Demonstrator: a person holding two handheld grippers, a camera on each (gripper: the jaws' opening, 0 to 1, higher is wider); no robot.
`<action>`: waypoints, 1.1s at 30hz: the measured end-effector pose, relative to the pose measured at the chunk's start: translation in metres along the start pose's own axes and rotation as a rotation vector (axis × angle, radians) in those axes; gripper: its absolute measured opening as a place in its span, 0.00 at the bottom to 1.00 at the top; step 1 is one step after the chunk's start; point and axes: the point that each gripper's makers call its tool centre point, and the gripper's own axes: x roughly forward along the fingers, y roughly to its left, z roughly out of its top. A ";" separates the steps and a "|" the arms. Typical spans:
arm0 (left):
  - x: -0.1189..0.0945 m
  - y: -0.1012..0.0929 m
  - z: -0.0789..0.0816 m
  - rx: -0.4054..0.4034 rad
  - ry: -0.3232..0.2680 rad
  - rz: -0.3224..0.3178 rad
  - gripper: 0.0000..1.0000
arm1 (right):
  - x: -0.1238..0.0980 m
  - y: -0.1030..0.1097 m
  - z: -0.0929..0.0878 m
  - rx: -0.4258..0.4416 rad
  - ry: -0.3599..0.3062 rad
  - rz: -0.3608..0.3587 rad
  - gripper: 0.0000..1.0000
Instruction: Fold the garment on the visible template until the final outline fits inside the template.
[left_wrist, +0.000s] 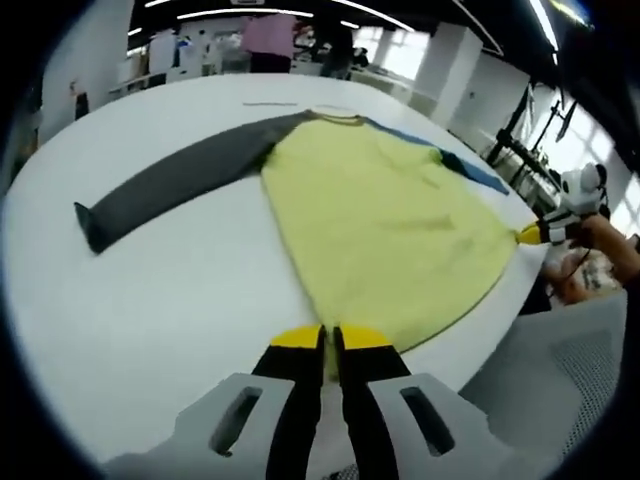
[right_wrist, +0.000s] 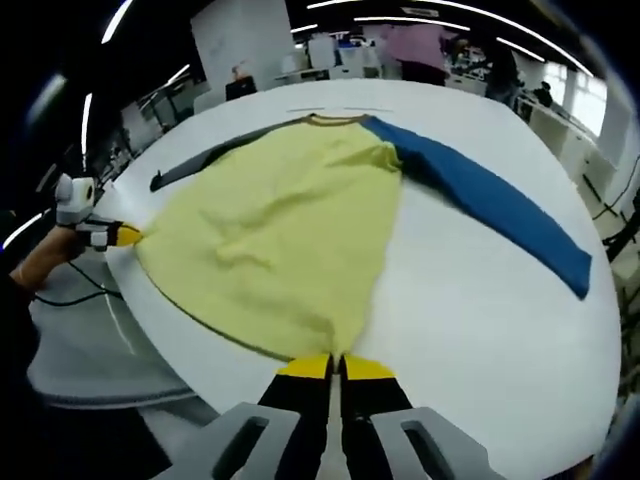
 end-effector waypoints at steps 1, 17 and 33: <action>-0.002 0.000 0.000 0.000 -0.004 -0.001 0.04 | -0.001 0.001 0.001 0.017 -0.009 0.002 0.00; 0.001 -0.001 -0.012 0.050 0.048 0.000 0.07 | 0.006 0.003 0.002 0.076 0.013 -0.030 0.14; 0.000 -0.004 -0.021 0.041 0.093 -0.002 0.03 | 0.013 -0.003 -0.003 0.109 0.007 -0.069 0.00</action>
